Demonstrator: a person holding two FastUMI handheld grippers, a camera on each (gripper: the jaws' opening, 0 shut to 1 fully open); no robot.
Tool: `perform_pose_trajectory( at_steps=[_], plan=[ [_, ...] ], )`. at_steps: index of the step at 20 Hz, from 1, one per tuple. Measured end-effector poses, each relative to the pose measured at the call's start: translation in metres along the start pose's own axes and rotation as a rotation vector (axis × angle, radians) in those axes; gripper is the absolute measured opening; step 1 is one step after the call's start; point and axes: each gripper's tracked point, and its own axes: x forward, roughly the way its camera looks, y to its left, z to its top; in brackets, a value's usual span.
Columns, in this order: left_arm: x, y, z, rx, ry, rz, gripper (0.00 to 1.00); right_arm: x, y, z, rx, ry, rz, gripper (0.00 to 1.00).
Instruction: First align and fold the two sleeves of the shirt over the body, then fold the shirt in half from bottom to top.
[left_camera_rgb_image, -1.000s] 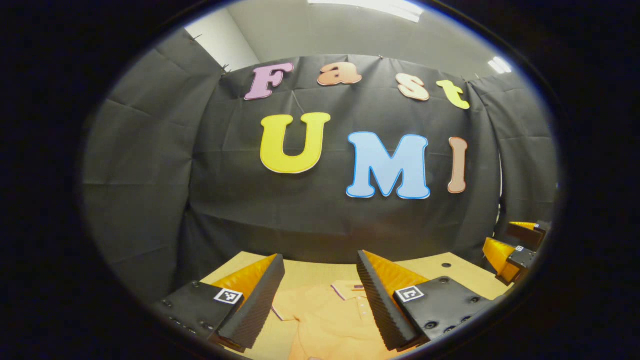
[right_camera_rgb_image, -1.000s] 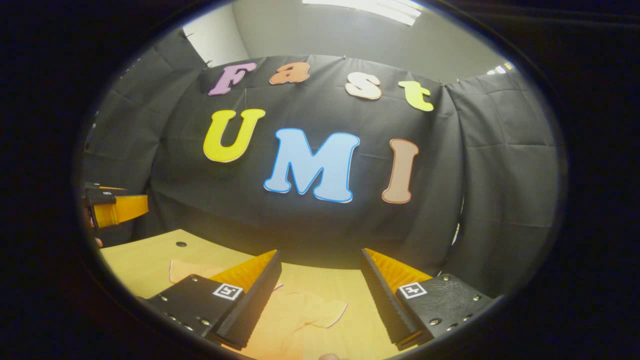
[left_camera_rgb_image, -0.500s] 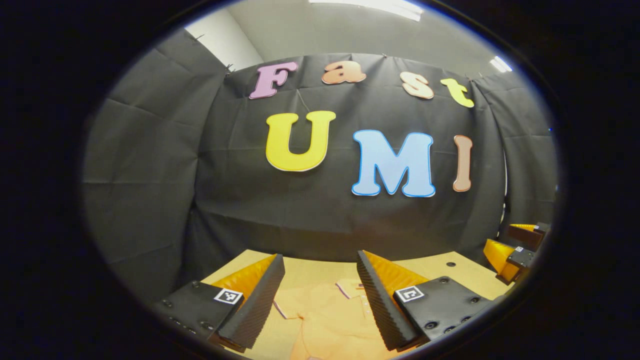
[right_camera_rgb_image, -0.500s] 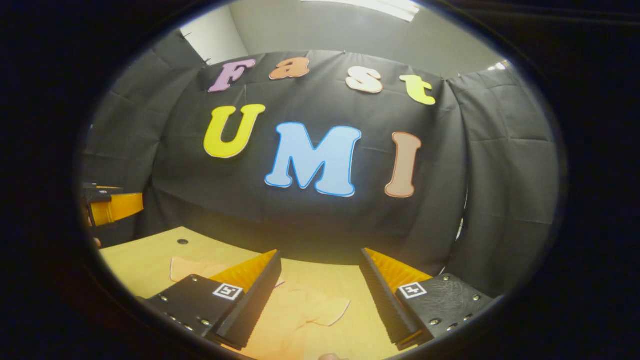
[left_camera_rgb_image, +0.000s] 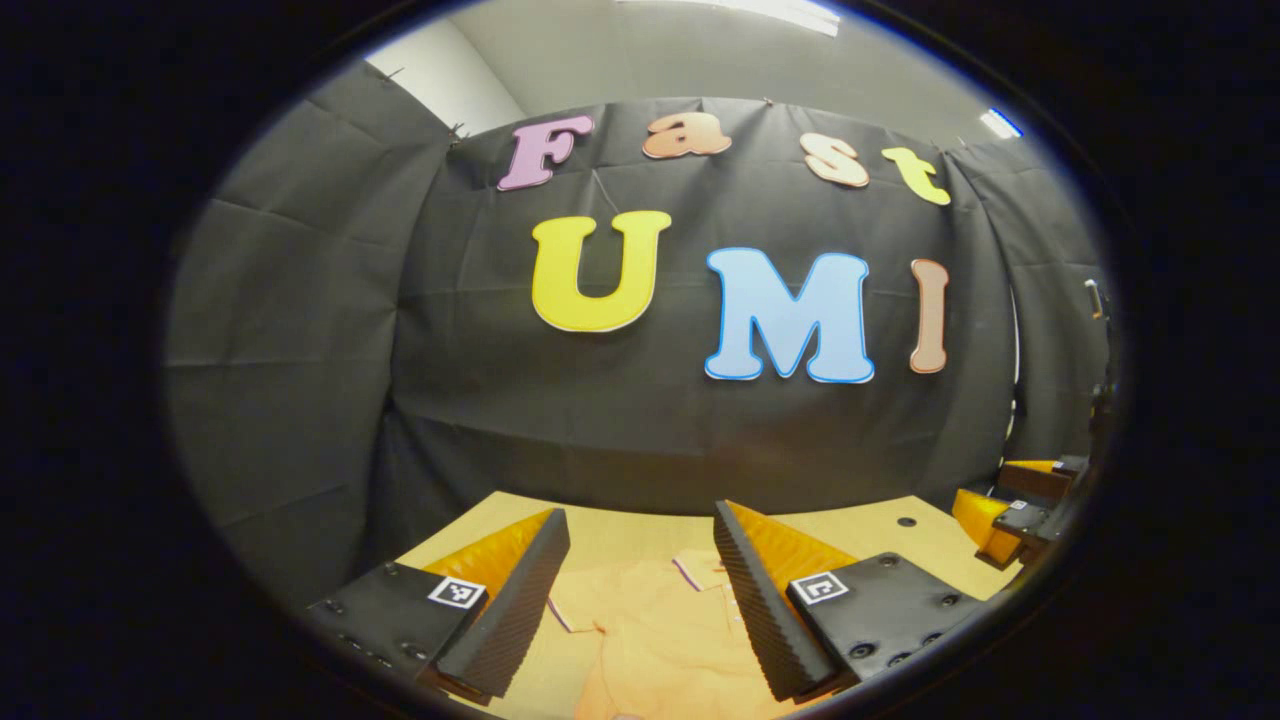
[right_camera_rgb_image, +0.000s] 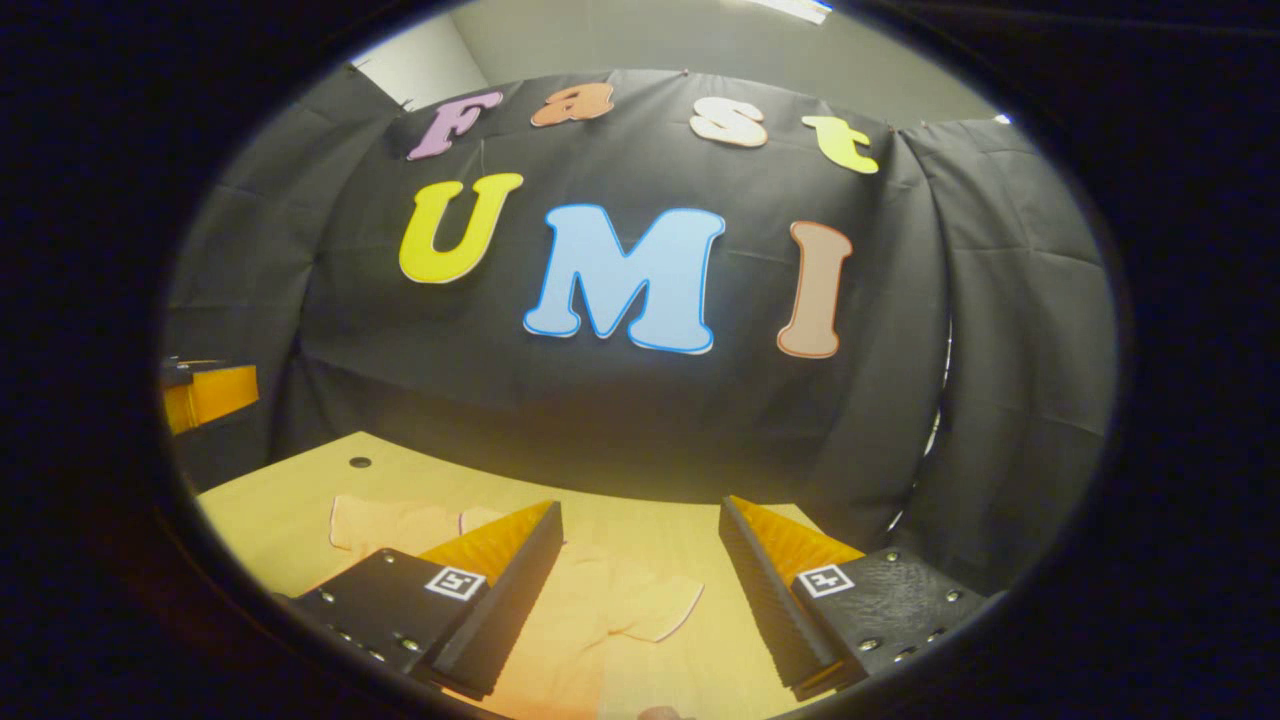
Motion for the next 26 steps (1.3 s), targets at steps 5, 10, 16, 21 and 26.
perform_pose_trajectory(
  at_steps=[5,10,16,21,26],
  plan=[
    [0.001,-0.003,-0.009,0.006,0.02,0.012,0.94,0.029,-0.008,-0.038,0.076,0.108,0.006,0.98],
    [-0.001,-0.001,-0.016,0.006,0.034,0.033,0.94,0.055,-0.021,-0.073,0.095,0.201,-0.018,0.98],
    [-0.012,0.007,-0.017,0.003,0.038,0.064,0.94,0.095,-0.037,-0.11,0.119,0.303,-0.04,0.98],
    [-0.025,0.01,-0.019,0.011,0.045,0.081,0.94,0.128,-0.045,-0.153,0.143,0.409,-0.06,0.98],
    [-0.033,0.009,-0.02,0.021,0.049,0.097,0.94,0.151,-0.046,-0.213,0.191,0.579,-0.079,0.98]
  ],
)
